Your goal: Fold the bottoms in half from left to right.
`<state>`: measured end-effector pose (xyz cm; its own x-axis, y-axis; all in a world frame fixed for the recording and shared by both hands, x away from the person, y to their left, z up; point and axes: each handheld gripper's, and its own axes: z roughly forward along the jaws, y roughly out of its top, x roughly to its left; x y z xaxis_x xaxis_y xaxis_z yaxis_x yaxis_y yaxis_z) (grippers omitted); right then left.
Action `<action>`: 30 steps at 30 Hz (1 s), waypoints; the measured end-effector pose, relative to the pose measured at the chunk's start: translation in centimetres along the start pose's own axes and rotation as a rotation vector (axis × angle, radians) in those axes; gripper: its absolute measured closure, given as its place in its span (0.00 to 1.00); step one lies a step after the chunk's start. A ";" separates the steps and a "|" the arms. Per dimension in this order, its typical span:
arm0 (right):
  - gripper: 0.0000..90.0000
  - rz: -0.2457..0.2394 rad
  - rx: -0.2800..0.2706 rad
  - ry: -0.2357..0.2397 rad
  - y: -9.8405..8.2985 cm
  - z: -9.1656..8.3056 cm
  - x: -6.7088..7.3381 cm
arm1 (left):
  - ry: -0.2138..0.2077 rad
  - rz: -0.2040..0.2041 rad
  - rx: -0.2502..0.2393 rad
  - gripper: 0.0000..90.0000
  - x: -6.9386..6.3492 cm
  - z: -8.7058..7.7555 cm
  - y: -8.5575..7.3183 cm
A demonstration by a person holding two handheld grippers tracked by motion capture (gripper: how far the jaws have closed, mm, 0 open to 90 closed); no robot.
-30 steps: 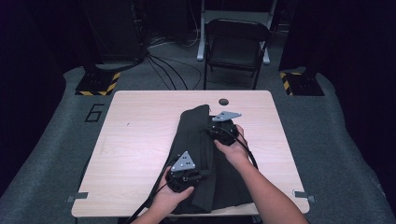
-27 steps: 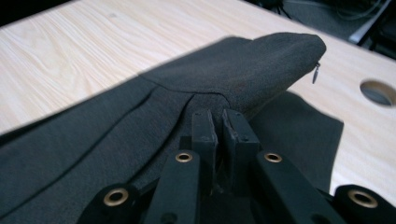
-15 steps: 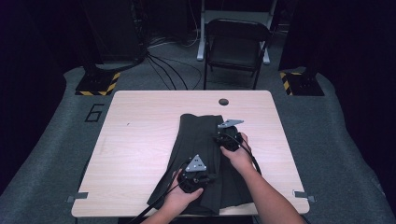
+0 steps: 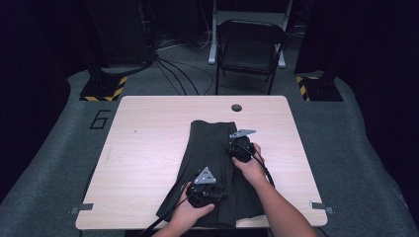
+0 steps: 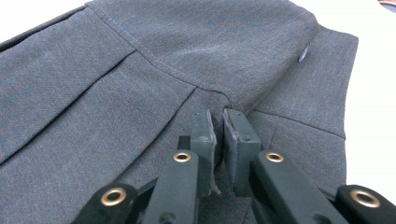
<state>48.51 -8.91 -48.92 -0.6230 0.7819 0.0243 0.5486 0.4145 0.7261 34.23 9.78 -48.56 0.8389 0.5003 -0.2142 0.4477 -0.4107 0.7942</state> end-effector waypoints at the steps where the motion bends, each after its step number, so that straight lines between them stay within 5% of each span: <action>1: 0.90 -0.007 -0.005 -0.001 0.0 0.0 0.0 | 0.004 -0.008 -0.007 0.65 0.0 -0.4 0.0; 7: 0.66 0.018 -0.012 -0.018 -0.1 -0.4 0.3 | 0.077 -0.005 -0.041 0.54 1.1 -4.0 0.0; 13: 0.54 0.016 -0.023 -0.015 -0.4 -1.4 1.5 | 0.168 -0.028 -0.065 0.51 3.4 -8.0 -0.7; 17: 0.51 -0.005 -0.020 0.002 -1.0 -2.2 2.3 | 0.218 -0.078 -0.076 0.51 4.8 -9.7 -1.8; 25: 0.48 -0.047 0.001 0.034 -3.1 -4.4 4.3 | 0.281 -0.092 -0.018 0.50 6.0 -10.5 -4.4; 30: 0.48 -0.051 0.021 0.035 -4.4 -5.1 4.5 | 0.253 -0.138 0.012 0.52 6.3 -10.3 -5.6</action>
<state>40.43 -9.60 -48.51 -0.6694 0.7428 0.0116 0.5268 0.4636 0.7125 33.83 23.07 -48.48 0.6668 0.7257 -0.1696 0.5569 -0.3340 0.7604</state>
